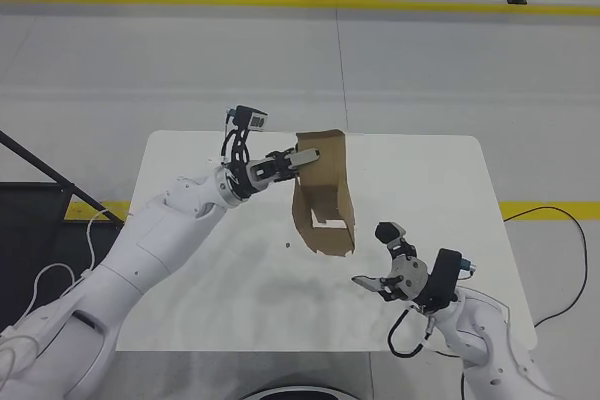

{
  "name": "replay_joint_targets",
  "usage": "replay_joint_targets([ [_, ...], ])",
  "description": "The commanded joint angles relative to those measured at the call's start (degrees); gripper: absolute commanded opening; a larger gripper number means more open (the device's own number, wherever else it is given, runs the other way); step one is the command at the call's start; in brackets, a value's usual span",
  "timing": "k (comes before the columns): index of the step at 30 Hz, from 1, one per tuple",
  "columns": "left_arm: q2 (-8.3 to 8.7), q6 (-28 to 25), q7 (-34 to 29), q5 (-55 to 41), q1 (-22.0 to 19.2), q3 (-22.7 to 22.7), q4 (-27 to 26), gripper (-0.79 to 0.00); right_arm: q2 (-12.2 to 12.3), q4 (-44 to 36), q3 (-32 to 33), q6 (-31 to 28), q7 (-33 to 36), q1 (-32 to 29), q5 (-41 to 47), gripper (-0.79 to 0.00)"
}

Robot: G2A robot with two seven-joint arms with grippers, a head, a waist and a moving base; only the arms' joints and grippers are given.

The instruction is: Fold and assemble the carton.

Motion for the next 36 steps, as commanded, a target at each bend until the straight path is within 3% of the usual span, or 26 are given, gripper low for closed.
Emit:
replay_joint_targets([
  [1, -0.08, 1.80, 1.33, -0.42, 0.99, -0.78, -0.81, -0.785, -0.03, 0.03, 0.18, 0.82, -0.55, -0.15, -0.36, 0.000],
  [14, -1.05, 12.60, -3.88, -10.84, 4.41, -5.42, -0.66, -0.785, -0.22, -1.15, 1.70, 7.80, -8.82, -3.85, -6.17, 0.000],
  [29, -1.24, 13.49, -3.88, -10.72, 4.59, -5.97, -0.18, -0.785, -0.36, -1.53, 1.50, 10.04, -8.16, -4.31, -6.32, 0.000],
  [36, -1.25, 19.75, -2.37, -10.50, 7.41, -8.15, -3.61, -0.785, -0.43, -1.78, 1.54, 10.92, -8.14, -4.69, -7.00, 0.000],
])
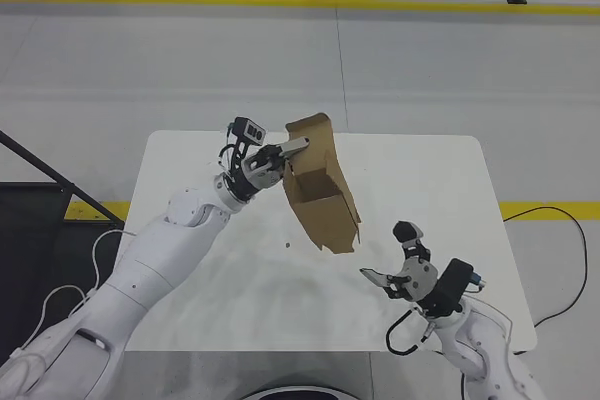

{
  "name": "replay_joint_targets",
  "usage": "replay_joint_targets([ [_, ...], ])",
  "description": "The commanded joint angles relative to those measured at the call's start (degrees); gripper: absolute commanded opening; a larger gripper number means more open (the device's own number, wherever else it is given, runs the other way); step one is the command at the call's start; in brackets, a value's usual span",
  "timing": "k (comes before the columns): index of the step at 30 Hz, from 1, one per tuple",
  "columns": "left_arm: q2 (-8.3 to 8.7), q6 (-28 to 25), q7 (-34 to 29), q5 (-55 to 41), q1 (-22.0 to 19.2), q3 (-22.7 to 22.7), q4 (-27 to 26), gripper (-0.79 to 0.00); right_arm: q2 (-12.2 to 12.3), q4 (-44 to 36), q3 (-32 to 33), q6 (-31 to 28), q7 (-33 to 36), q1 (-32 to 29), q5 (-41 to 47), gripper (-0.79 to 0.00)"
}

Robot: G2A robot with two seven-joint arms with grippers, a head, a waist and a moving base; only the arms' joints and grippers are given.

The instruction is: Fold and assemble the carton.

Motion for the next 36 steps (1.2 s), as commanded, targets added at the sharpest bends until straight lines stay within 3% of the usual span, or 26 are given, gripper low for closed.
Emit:
replay_joint_targets([
  [1, -0.02, 1.54, -1.40, -0.46, 0.58, -0.76, -0.32, -0.785, 0.00, 0.22, 0.04, -0.16, -0.25, -0.02, -0.27, 0.000],
  [7, -0.52, 4.16, -4.90, -2.52, 1.46, -2.40, 0.66, -0.785, -0.12, 0.12, -0.06, 2.61, -0.54, 0.16, -2.97, 0.000],
  [14, -1.45, 6.53, -6.28, -1.77, 1.37, -2.94, 2.05, -0.785, -0.70, -2.34, -2.05, 13.18, -1.01, -0.71, -9.98, 0.000],
  [16, -1.71, 6.91, -6.43, -1.47, 1.38, -3.09, 2.22, -0.785, -0.88, -3.05, -2.88, 15.44, -1.30, -0.84, -11.62, -0.049],
  [26, -2.75, 8.00, -7.18, 0.03, 1.67, -4.48, 2.62, -0.785, -1.60, -4.63, -5.76, 23.09, -0.85, -1.07, -17.16, -0.089],
  [36, -3.51, 9.28, -8.24, 1.41, 2.19, -6.05, 2.72, -0.785, -2.09, -4.81, -7.16, 25.69, -1.08, -0.52, -19.23, -0.271],
])
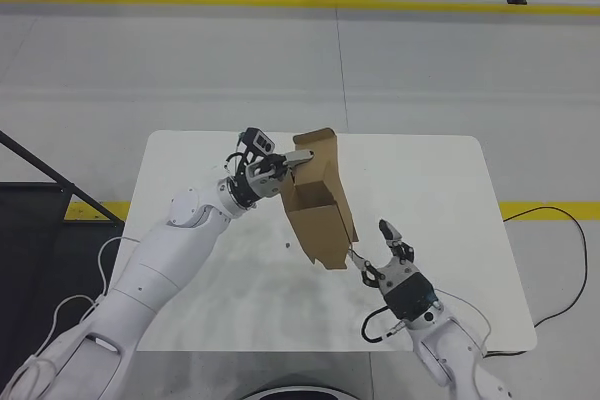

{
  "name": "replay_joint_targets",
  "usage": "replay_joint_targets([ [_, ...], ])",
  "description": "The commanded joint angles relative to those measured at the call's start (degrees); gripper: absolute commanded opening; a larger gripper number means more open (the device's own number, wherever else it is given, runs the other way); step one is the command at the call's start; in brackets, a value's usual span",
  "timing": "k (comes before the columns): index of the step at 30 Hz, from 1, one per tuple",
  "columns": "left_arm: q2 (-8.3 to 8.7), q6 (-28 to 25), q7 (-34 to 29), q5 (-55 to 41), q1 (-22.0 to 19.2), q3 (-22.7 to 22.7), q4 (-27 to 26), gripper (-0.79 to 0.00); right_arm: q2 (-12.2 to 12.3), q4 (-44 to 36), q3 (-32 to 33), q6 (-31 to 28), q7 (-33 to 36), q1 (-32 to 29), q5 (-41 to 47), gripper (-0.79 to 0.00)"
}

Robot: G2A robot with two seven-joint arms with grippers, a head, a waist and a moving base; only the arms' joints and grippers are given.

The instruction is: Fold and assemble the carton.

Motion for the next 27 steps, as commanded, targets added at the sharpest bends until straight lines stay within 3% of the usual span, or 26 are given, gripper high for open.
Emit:
replay_joint_targets([
  [1, -0.15, 0.26, -0.20, 0.34, 0.11, -0.32, 0.00, -0.785, -0.09, -0.11, -0.23, 0.40, -0.04, 0.10, -0.36, -0.305],
  [3, -0.28, 0.48, -0.48, 0.71, 0.22, -0.57, -0.02, -0.785, -0.17, -0.25, -0.42, 0.73, -0.20, 0.18, -0.68, -0.357],
  [17, -1.21, 1.76, -1.22, 2.66, 0.78, -2.41, 0.01, -0.785, -0.68, -1.18, -1.46, 3.74, -2.85, -0.06, -3.50, -0.459],
  [27, -1.87, 2.04, -1.11, 3.41, 1.15, -3.71, 0.25, -0.785, -0.83, -1.75, -1.19, 4.42, -3.22, -0.90, -4.64, -0.456],
])
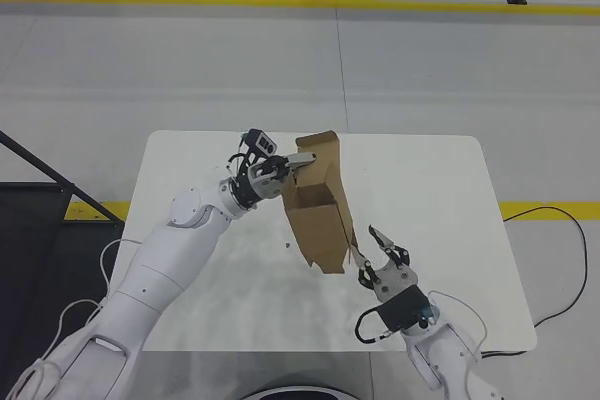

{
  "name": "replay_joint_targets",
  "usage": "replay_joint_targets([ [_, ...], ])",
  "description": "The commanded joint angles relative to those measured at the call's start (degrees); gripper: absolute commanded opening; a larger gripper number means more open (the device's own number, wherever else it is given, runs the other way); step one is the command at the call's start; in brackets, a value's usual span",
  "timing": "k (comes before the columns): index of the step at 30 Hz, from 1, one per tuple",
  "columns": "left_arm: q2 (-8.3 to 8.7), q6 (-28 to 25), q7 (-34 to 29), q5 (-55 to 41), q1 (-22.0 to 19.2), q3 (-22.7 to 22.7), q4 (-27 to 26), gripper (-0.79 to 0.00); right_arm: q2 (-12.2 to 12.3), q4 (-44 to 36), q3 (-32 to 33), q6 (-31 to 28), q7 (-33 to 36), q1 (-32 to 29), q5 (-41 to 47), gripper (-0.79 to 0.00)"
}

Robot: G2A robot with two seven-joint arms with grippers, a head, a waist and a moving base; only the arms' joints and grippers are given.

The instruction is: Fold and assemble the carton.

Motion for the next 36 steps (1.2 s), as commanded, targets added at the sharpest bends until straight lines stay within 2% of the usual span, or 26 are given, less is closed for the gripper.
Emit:
replay_joint_targets([
  [1, -0.13, -0.11, 0.11, -0.05, 0.10, -0.29, -0.03, -0.785, -0.02, 0.02, 0.12, -0.03, 0.47, -0.10, -0.14, -0.456],
  [16, -0.99, 0.67, 0.17, 1.02, 0.57, -2.04, -0.14, -0.785, -0.10, -0.28, -0.24, -1.34, 1.51, -1.14, -2.50, -0.397],
  [28, -1.62, 1.78, -0.68, 2.27, 0.75, -2.83, 0.08, -0.785, -0.49, -0.86, -0.72, 0.50, -0.17, -0.54, -2.84, -0.394],
  [33, -1.84, 2.13, -1.03, 2.68, 0.84, -3.24, 0.18, -0.785, -0.66, -0.76, -0.92, 1.01, -0.82, -0.31, -2.76, -0.413],
  [36, -1.96, 2.28, -1.17, 2.94, 0.90, -3.51, 0.25, -0.785, -0.73, -0.70, -0.90, 1.22, -1.13, -0.31, -2.81, -0.499],
])
